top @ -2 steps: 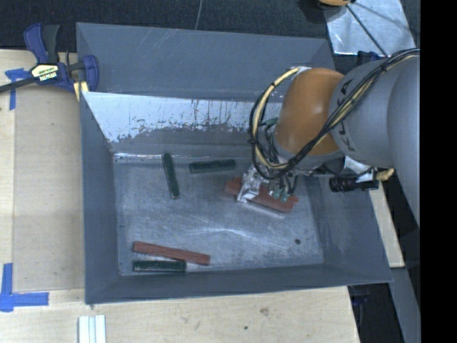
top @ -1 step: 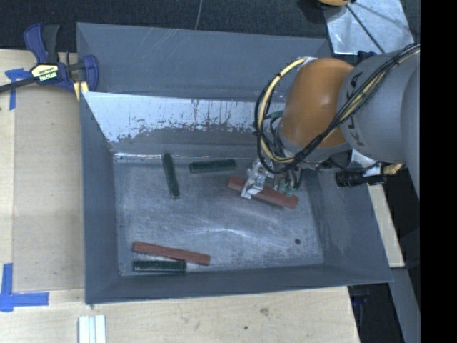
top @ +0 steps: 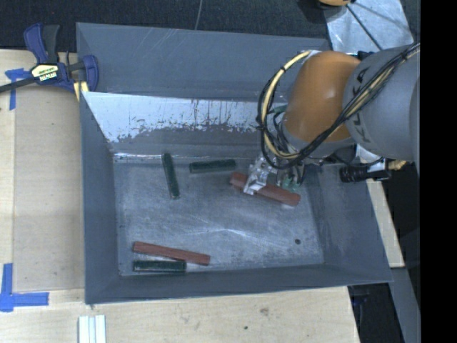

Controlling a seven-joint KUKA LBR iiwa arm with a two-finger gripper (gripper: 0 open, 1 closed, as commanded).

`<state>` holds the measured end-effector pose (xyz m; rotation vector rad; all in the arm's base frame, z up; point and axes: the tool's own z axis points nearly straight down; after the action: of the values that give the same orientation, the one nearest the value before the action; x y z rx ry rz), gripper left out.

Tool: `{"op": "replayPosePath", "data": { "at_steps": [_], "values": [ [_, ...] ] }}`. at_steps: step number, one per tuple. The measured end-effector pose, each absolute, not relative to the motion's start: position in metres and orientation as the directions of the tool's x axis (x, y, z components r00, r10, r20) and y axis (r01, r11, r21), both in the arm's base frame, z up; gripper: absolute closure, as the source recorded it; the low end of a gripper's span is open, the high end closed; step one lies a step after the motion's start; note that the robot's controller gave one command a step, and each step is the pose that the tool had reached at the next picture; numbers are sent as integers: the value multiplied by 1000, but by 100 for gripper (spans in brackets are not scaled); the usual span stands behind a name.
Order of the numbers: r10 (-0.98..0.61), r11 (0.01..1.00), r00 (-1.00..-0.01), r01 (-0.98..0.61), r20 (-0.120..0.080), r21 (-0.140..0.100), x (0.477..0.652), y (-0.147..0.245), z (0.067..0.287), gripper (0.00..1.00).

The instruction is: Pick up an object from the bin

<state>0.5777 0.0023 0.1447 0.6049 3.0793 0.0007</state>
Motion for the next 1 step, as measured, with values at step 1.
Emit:
{"op": "replayPosePath", "data": {
  "at_steps": [1],
  "values": [
    [377,926,-926,377,-7,3,579,2,155,100]
  ]
}}
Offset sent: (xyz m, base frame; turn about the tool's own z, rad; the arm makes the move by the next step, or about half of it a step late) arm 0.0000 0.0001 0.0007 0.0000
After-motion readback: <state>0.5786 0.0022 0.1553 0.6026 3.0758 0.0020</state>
